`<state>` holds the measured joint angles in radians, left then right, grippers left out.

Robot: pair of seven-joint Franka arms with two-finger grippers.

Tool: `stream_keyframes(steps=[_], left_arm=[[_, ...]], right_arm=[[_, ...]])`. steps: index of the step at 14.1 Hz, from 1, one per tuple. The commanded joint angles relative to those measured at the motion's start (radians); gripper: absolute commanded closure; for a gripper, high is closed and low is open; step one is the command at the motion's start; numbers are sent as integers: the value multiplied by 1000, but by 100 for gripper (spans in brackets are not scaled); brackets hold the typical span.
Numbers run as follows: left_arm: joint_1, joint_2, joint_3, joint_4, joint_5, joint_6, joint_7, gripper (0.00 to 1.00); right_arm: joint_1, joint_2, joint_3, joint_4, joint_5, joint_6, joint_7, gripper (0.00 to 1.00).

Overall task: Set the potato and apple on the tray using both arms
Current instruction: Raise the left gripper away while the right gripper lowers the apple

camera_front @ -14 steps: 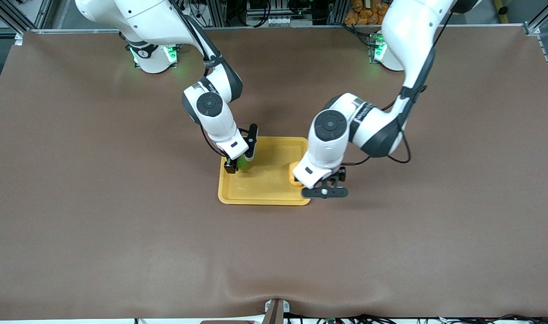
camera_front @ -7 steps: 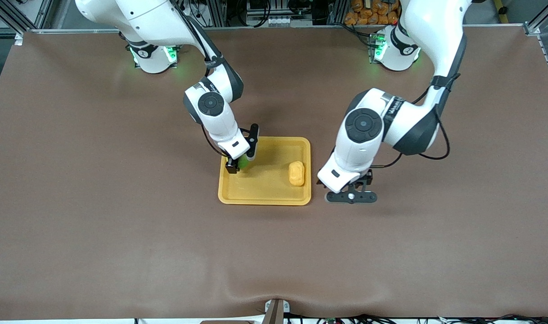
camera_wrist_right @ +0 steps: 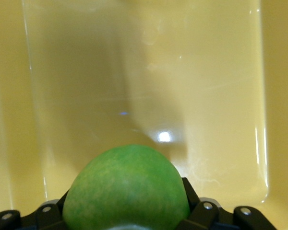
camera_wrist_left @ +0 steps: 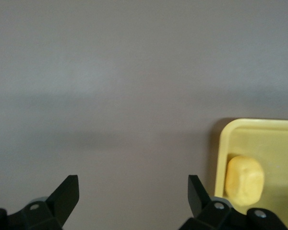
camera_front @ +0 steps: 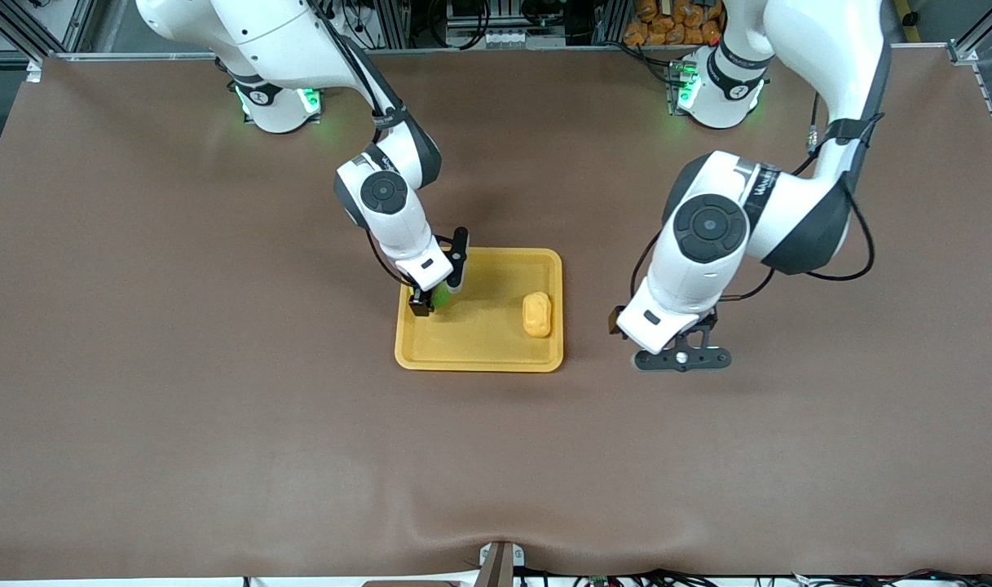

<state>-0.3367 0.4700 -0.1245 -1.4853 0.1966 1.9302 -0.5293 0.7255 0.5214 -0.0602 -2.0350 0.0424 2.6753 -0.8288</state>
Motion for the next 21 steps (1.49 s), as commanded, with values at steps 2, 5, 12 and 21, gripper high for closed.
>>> stream_keyframes(steps=[2,5,12,21], left_arm=[[50,-50,-6,-13,3,-42,44,0],[96,-85,-9,-13,1,-54,97,0],[194,-149,-12,-12,-98,-131,173,0],[306,-320,-10,-55,-118,-289,304,0]], right_arm=[[11,17,-7,12,-16,14,16,96],[12,17,-7,12,-16,14,13,0],[12,8,-7,12,-16,3,-4,0],[-1,-60,-9,13,-16,-101,-75,0]])
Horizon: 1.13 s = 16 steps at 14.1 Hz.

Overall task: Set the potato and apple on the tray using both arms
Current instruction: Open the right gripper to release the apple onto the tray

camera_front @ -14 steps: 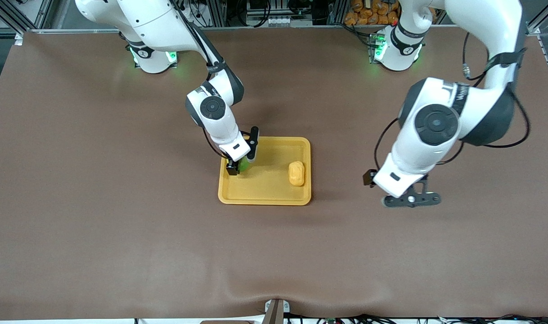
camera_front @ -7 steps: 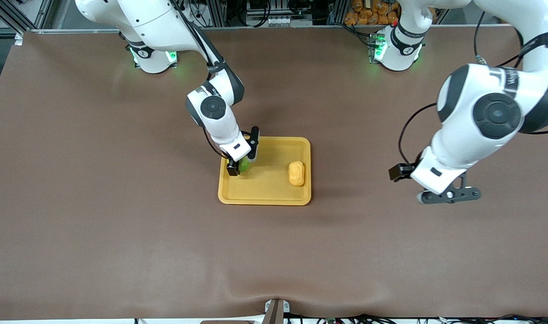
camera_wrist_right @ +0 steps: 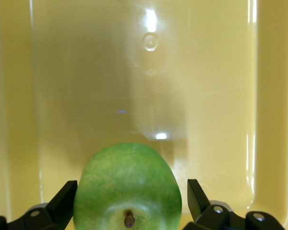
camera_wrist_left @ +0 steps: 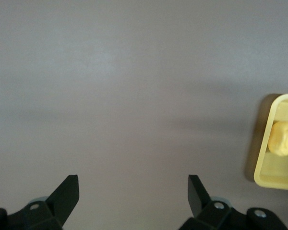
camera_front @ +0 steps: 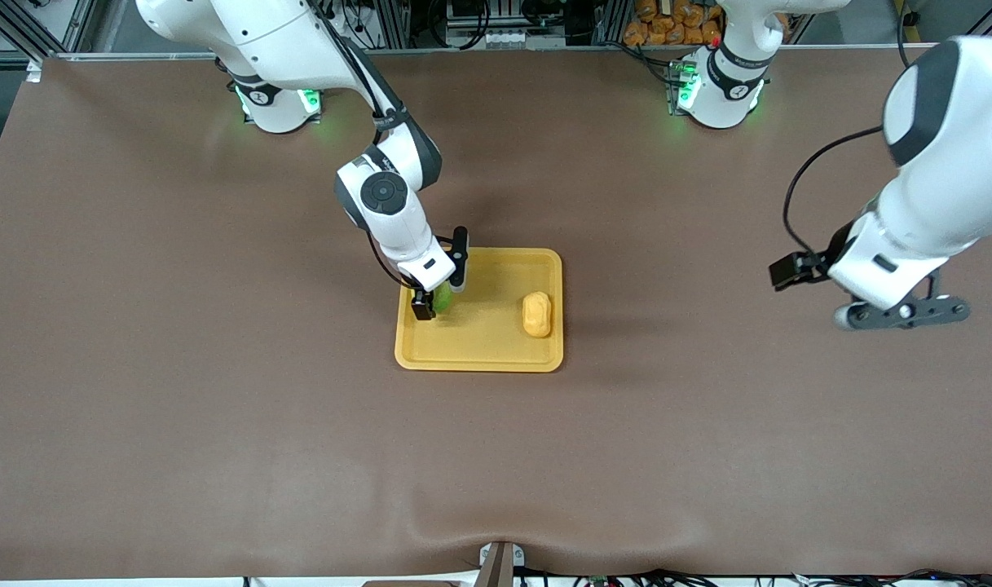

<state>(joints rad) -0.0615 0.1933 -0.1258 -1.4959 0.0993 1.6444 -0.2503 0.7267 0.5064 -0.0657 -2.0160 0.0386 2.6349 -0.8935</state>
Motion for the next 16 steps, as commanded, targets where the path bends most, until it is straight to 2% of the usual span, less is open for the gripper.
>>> stream_keyframes(steps=[1,5,8,12,16], left_arm=[[32,-61,-9,-49,-21,-6,25,0],[35,-156,-9,-112,-21,-9,31,0],[35,-205,-6,-127,-26,-9,42,0],[62,-299,-3,-219,-84,-14,95,0],[60,-353,-3,-261,-84,-40,101,0]], right_arm=[[-4,-48,-5,-6,-13,-68,-10,0],[-6,-78,-6,-4,-9,-119,-2,0],[-36,-124,-8,20,-5,-240,-1,0],[-95,-207,-8,57,3,-403,1,0],[-203,-282,-13,57,3,-457,-4,0]])
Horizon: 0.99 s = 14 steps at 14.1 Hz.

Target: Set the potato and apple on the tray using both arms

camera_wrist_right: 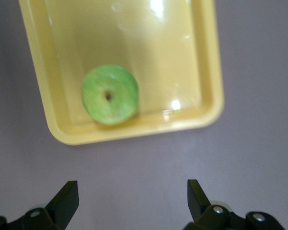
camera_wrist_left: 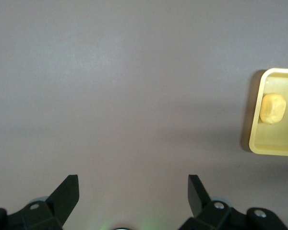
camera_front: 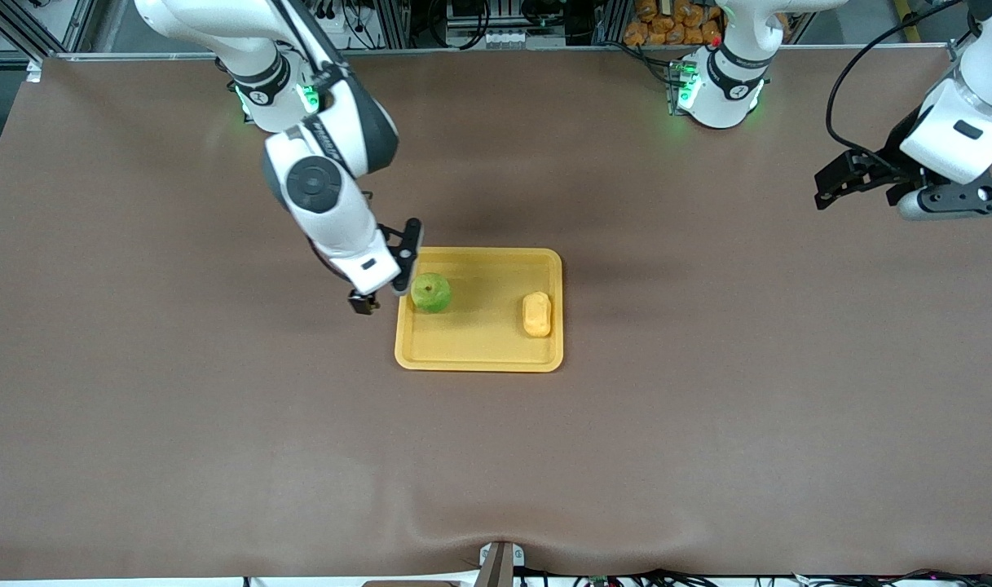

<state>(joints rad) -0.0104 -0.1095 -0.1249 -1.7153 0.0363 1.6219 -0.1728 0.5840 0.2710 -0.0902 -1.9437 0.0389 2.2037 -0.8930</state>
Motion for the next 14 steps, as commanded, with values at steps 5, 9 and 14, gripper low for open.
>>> stream_keyframes(steps=[5,9,14], left_arm=[[6,-36,-10,0,-23,-74,26,0],[7,-18,-10,43,-23,-100,19,0],[6,-9,-9,45,-23,-108,24,0]], right_arm=[[-220,-90,12,-9,2,-50,-15,0],[-383,-81,12,31,2,-53,-10,0],[-493,-18,4,167,-14,-56,6,0]])
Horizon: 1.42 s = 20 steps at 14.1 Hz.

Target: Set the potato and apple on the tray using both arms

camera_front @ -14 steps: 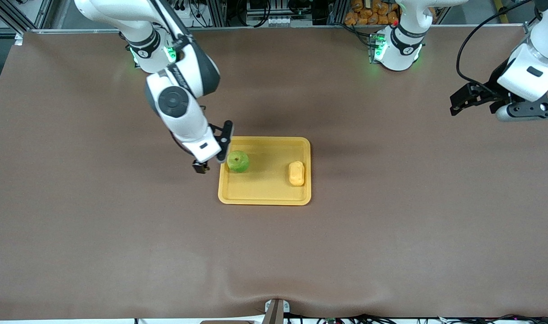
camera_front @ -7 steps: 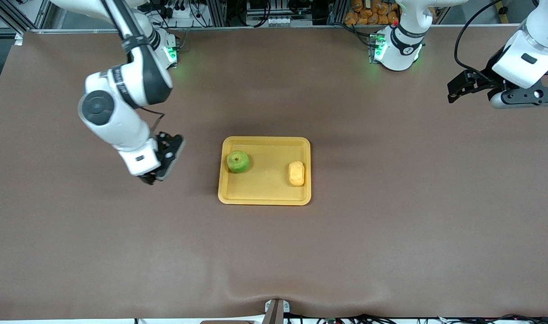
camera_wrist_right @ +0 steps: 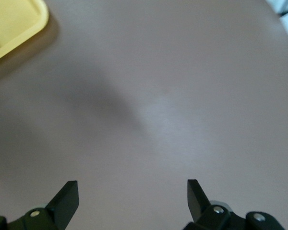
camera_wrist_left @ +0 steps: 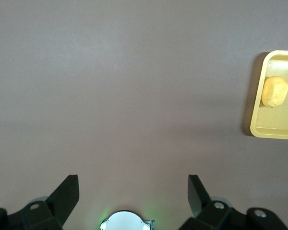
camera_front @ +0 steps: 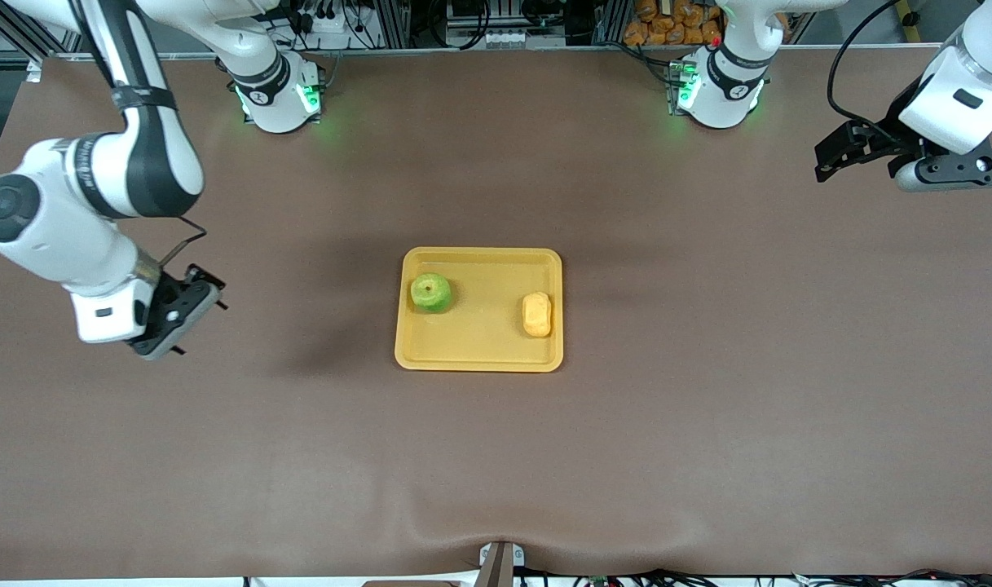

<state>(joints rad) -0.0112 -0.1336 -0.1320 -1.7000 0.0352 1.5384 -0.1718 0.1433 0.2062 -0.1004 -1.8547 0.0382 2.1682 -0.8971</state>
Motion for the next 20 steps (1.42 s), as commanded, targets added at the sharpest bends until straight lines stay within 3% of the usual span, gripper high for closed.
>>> stream_keyframes(steps=[1,5,9,11,14,18,20], left_arm=[[2,16,-3,30,-21,-24,23,0],[2,14,-3,34,-20,-24,23,0],[3,12,-3,36,-20,-24,25,0],[4,11,-3,39,-20,-24,23,0],[2,14,-3,85,-20,-53,18,0],[2,20,-3,100,-21,-60,18,0],[3,20,-3,100,-20,-61,18,0]], right_arm=[[-86,48,16,84,-12,-19,29,0],[-125,45,16,83,3,-31,361,0],[-125,18,16,84,-9,-82,394,0],[-139,-27,15,84,-9,-116,459,0],[-142,-119,16,81,-9,-273,619,0],[-149,-255,19,42,-9,-398,676,0],[-238,-318,88,38,-8,-473,707,0]])
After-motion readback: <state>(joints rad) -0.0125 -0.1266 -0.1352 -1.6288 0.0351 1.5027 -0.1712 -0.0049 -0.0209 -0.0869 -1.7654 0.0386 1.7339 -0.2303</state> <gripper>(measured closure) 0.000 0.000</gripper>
